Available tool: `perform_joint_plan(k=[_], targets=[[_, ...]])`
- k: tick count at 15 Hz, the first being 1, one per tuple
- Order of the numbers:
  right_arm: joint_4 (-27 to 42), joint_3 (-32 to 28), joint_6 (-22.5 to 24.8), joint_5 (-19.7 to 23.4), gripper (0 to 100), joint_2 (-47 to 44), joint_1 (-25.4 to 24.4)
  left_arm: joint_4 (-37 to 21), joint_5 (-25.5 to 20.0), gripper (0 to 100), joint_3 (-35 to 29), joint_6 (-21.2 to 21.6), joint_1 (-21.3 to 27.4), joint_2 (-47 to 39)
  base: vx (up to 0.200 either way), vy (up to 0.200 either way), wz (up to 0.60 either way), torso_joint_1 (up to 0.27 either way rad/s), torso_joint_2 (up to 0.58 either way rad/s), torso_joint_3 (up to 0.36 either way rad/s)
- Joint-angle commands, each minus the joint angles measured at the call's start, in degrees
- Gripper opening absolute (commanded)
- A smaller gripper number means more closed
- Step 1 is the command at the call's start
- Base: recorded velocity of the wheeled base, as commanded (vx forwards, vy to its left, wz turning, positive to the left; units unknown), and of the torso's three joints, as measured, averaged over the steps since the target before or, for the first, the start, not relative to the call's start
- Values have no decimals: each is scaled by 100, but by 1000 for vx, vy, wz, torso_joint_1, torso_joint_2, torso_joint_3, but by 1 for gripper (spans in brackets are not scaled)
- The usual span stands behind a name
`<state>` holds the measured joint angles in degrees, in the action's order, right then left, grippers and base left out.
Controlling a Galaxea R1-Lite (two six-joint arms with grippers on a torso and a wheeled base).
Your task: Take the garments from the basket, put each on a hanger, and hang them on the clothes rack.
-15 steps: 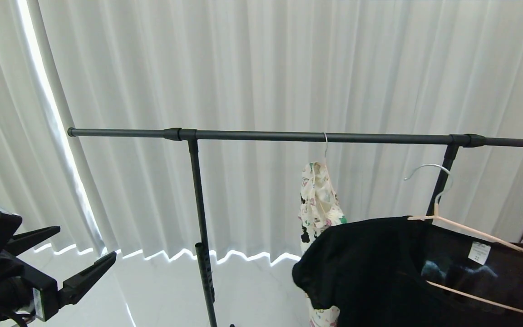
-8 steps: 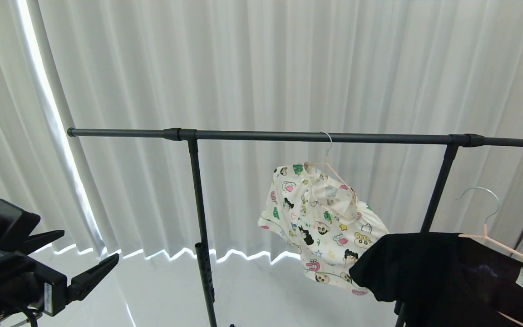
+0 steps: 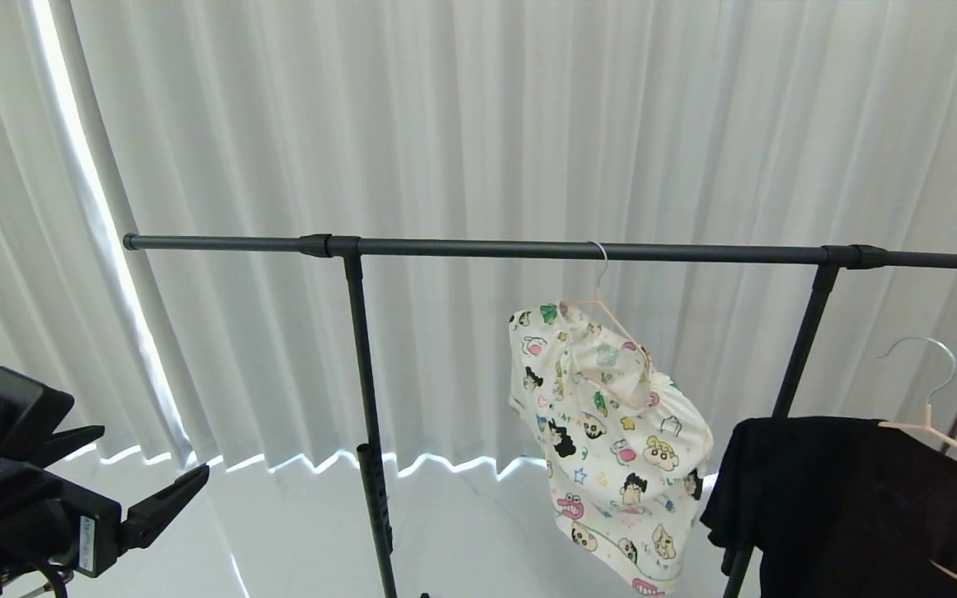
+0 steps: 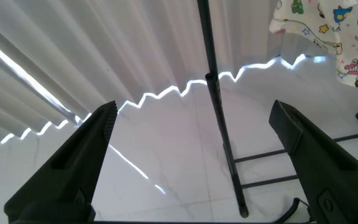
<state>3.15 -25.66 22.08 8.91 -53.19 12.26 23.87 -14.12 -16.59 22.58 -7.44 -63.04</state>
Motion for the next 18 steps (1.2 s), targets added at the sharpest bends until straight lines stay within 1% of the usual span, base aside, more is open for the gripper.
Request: perform_joint_plan(k=[1, 3, 5, 6, 7, 8, 10, 11, 18], targets=[[-271, -35, -46, 137, 0, -130, 4, 4, -3, 100, 7, -8, -3, 46, 0, 0, 0, 0, 0, 0], [-930, -115, -107, 164, 0, -482, -5, 4, 5, 100, 7, -8, -3, 99, 0, 0, 0, 0, 0, 0], [-1536, -264, -248, 164, 0, -921, -137, 4, 5, 100, -11, -43, -3, 151, 0, 0, 0, 0, 0, 0], [-1650, -282, -265, 164, 0, -1009, -172, 4, 5, 100, -11, -52, -3, 169, 0, 0, 0, 0, 0, 0], [-1993, -343, -371, 155, 0, -1255, -347, 4, 14, 100, -28, -60, -3, 204, 0, 0, 0, 0, 0, 0], [-2160, -378, -485, 155, 0, -1361, -497, 4, 32, 100, -46, -78, -3, 204, 0, 0, 0, 0, 0, 0], [-2362, -484, -696, 137, 0, -1537, -717, 4, 41, 100, -64, -183, -3, 222, 0, 0, 0, 0, 0, 0], [-2362, -536, -705, 137, 0, -1572, -725, 4, 41, 100, -64, -201, -3, 257, 0, 0, 0, 0, 0, 0], [-2450, -598, -705, 137, 0, -1809, -725, 4, 32, 100, -64, -183, -3, 257, 200, 0, 0, 3, 2, 2]])
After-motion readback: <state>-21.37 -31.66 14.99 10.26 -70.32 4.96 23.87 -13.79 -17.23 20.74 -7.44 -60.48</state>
